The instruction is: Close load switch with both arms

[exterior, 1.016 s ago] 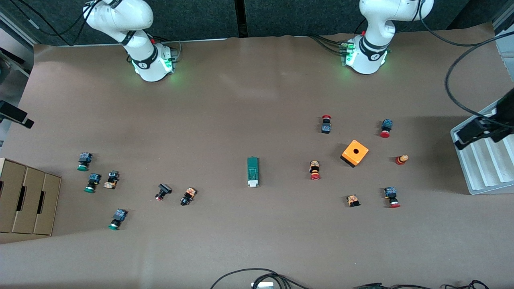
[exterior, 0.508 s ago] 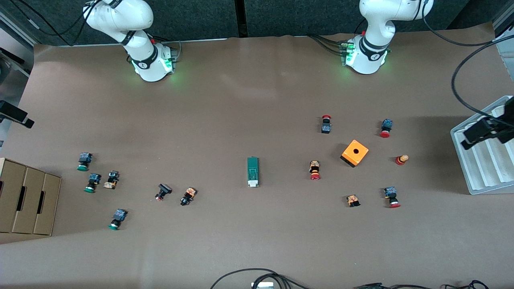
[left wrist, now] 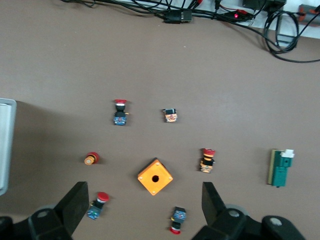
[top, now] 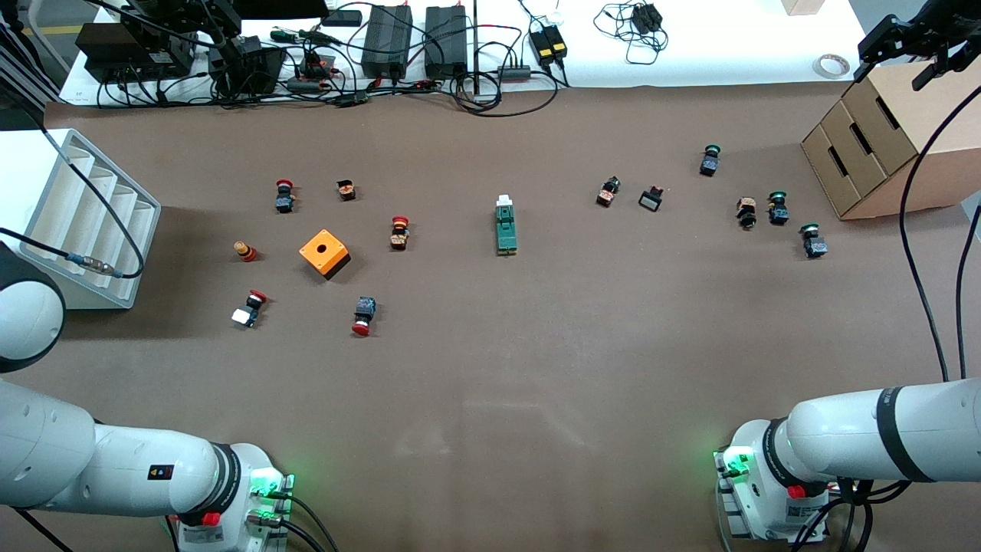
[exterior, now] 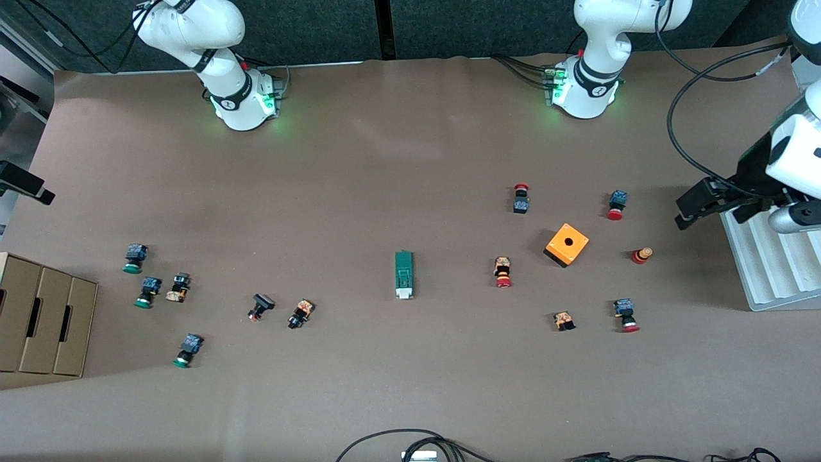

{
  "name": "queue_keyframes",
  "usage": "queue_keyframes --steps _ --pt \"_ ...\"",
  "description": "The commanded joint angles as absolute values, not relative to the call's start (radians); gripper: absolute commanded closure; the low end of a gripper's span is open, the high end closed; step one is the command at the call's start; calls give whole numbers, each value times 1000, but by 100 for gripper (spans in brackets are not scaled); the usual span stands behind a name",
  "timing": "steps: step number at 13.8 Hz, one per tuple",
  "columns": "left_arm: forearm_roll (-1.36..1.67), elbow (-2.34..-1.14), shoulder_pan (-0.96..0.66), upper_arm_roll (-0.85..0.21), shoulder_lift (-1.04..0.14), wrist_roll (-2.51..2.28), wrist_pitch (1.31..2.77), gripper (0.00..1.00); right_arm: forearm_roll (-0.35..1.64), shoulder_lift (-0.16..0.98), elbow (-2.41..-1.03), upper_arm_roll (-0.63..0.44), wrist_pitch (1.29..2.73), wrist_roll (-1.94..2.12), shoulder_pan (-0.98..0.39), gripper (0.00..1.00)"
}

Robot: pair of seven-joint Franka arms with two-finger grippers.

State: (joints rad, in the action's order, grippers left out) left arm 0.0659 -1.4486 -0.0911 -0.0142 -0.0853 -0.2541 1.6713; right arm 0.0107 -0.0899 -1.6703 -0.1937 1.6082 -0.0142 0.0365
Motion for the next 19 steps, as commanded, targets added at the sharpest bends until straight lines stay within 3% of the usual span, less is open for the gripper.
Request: queue_keyframes --steps 1,4,19 --pt "86 -1423 -51 4 -101 -214 1646 0 -5 -92 -1655 -192 1575 -12 38 1" --pt "89 -1425 -23 61 -104 -74 1640 0 -5 -92 -1655 -195 1572 -12 38 1" --pt "21 -1428 -32 58 -106 -83 1525 0 -5 -84 -1655 -189 1522 -14 29 1"
